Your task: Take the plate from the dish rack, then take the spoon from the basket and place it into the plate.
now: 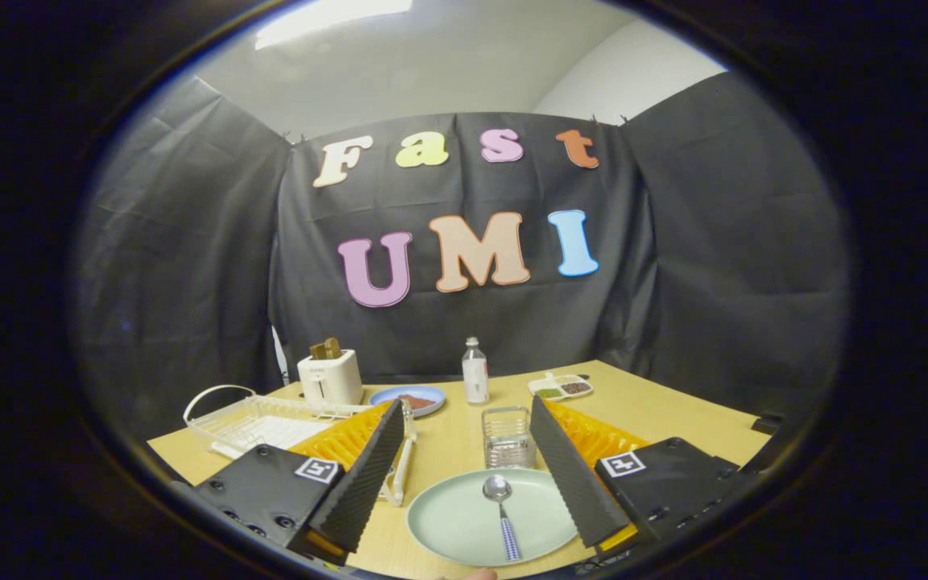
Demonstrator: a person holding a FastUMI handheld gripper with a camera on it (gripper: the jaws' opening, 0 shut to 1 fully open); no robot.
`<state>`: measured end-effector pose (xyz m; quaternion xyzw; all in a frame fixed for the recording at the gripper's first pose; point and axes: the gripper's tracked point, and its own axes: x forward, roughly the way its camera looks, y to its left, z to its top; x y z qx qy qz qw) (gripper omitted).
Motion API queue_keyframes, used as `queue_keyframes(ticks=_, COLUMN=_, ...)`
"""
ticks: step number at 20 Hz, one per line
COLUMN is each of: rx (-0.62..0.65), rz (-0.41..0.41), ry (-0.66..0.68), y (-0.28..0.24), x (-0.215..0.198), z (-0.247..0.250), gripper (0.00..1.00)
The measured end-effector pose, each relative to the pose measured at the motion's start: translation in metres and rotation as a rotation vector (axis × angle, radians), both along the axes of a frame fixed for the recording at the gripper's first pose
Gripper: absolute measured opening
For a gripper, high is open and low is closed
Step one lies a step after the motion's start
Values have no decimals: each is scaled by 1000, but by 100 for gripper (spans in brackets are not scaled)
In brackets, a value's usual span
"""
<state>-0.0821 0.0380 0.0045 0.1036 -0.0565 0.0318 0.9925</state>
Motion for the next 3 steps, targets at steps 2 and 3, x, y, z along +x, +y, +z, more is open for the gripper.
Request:
queue_keyframes(ticks=2, rx=-1, rz=7, ry=9, y=4, x=3, z=-3, gripper=100)
queue_keyframes(ticks=3, rx=-3, rz=10, ry=14, y=5, x=3, z=-5, gripper=100)
